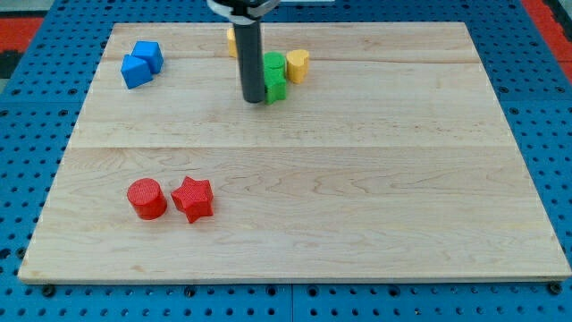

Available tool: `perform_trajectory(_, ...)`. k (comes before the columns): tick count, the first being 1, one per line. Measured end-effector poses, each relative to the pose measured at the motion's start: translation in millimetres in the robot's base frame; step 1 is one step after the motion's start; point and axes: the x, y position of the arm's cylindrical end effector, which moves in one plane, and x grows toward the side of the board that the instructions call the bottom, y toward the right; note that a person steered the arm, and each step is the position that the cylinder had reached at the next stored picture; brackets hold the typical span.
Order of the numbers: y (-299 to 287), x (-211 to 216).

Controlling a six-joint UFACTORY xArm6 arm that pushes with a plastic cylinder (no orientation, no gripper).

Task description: Move the yellow hexagon above the green circle

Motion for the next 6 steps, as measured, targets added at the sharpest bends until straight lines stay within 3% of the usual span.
perform_trajectory(1,21.4,-3.9)
perform_trajectory(2,1.2,11.0)
perform_trajectory(3,-102.4,-8.8)
perform_trajectory(4,-131.0,-73.7)
perform_trajectory(5,-117.8,-117.1)
perform_trajectory(6,-88.4,-132.1)
